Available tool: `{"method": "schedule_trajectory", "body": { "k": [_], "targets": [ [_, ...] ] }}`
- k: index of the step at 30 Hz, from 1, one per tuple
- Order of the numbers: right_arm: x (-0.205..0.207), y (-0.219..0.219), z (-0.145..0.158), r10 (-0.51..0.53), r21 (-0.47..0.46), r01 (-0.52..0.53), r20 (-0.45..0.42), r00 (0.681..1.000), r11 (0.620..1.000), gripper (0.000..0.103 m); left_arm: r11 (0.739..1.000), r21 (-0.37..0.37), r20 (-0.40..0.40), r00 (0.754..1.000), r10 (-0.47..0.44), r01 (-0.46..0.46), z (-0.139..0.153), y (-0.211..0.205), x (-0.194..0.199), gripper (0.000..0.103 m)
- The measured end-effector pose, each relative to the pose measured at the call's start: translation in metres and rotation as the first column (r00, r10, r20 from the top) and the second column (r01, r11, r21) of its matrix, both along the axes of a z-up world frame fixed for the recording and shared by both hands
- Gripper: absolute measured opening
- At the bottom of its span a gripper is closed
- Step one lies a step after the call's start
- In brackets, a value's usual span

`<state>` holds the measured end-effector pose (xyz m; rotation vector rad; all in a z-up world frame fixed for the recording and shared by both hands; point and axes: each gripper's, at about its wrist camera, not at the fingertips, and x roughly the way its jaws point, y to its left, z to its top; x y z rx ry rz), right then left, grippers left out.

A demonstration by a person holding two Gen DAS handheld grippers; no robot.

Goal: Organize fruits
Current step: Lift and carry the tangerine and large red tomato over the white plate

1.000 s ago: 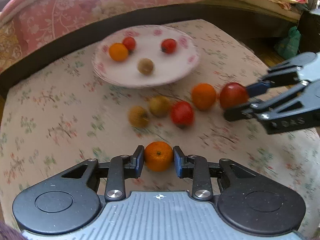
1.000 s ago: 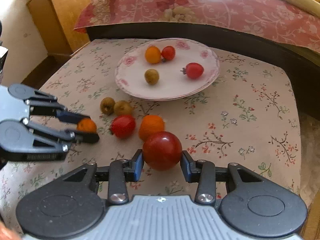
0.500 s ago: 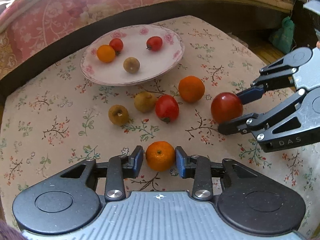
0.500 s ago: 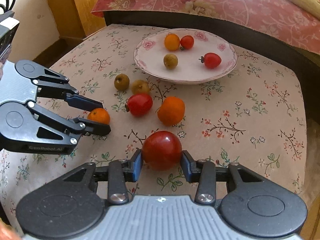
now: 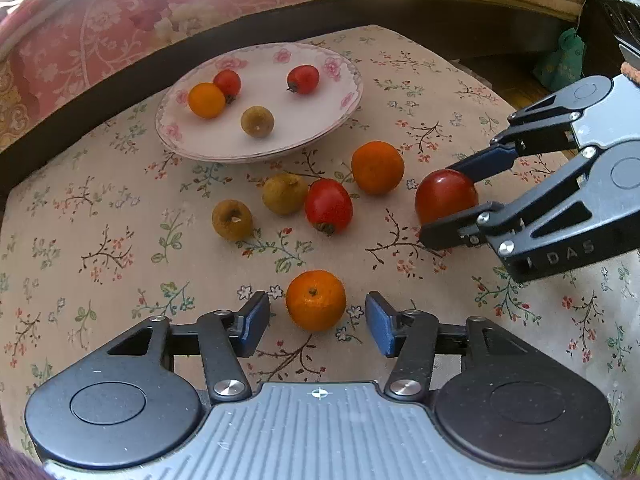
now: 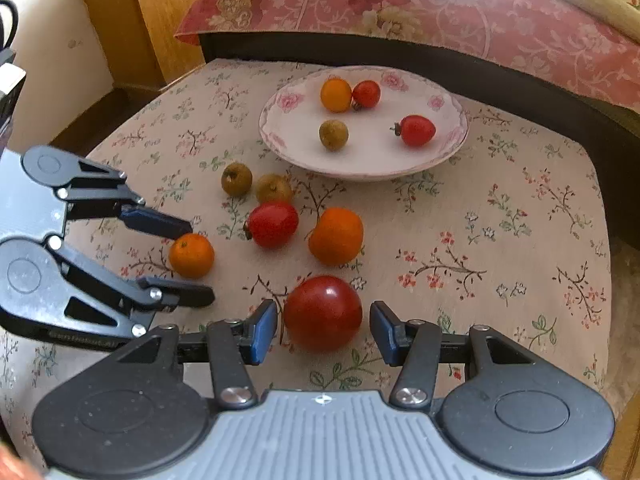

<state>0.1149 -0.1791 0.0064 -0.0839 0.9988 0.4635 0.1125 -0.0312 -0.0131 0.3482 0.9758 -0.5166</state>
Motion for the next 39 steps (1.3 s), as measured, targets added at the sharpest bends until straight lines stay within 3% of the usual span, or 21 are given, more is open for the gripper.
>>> {"method": "schedule_trajectory", "body": {
  "k": [21,24,26,39],
  "targets": [
    [-0.0003,0.0022,-0.0046,-0.002,-0.021,0.002,-0.005,1.0,1.0,0.048,1.0,-0.006,0.001,1.0,0.009,-0.009,-0.0014,-0.0037,0.0006,0.059],
    [0.0003,0.0027,-0.0044,-0.003,-0.022,0.003,-0.008,1.0,1.0,0.048,1.0,-0.016,-0.008,1.0,0.018,-0.018,-0.0003,-0.0031,0.002,0.051],
    [0.0008,0.0038,-0.0044,-0.003,-0.025,0.003,-0.01,1.0,1.0,0.044,1.0,-0.006,-0.001,1.0,0.025,-0.025,0.0007,-0.0039,0.0033,0.039],
    [0.0014,0.0096,-0.0001,-0.008,-0.04,0.008,0.0,1.0,0.999,0.043,1.0,-0.016,0.022,0.999,0.025,-0.025,0.0069,-0.0081,0.0031,0.038]
  ]
}}
